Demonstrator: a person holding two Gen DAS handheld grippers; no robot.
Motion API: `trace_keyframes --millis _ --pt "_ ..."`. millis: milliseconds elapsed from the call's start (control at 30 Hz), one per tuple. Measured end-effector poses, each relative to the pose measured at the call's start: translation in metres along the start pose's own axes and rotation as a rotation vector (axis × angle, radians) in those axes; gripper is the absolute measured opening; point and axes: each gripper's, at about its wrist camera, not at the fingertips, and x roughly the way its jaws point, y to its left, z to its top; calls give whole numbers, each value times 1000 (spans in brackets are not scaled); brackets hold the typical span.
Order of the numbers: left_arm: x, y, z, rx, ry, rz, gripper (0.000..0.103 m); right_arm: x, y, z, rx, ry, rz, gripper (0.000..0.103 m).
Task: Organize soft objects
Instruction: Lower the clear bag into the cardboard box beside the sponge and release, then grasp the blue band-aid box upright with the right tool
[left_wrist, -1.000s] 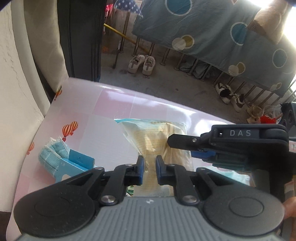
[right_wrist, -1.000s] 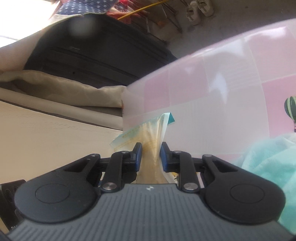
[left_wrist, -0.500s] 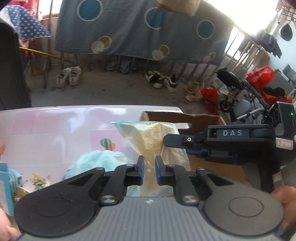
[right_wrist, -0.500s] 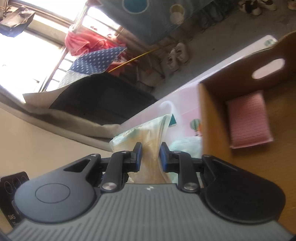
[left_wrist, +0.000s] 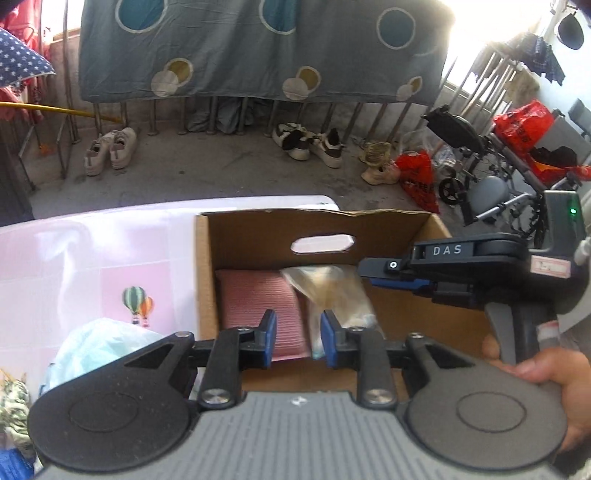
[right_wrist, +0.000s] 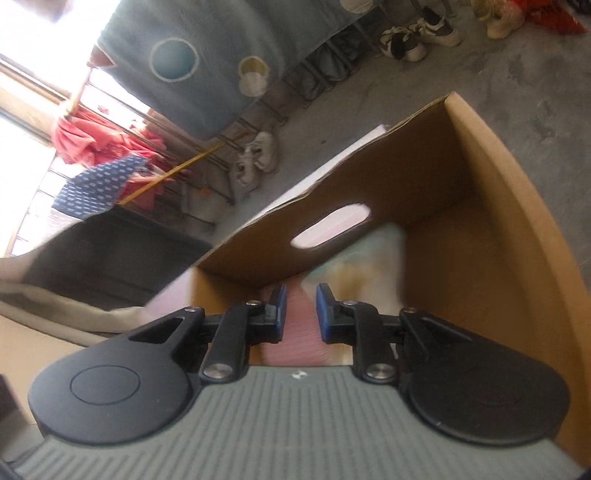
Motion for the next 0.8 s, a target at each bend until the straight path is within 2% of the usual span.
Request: trace_keyframes --millis 100,300,367,500,633,667,800 --pt "-5 17 3 -18 -10 19 32 21 -5 6 -27 -5 -53 16" --pt "-24 41 4 -40 -39 35 42 36 -1 3 -16 -24 -48 18" --pt "-35 45 1 -41 -58 30 48 25 1 -3 -1 -28 -42 19" --pt "-62 47 -13 -18 -97 48 57 -7 11 -16 11 -41 28 24" --pt "-96 53 -35 -9 -154 48 75 -42 26 -34 24 -61 105 37" --pt "-105 55 -40 -5 -168 52 79 -49 31 -38 24 -62 118 43" --pt "-136 68 -60 13 -210 64 83 -66 58 -58 2 -41 160 47"
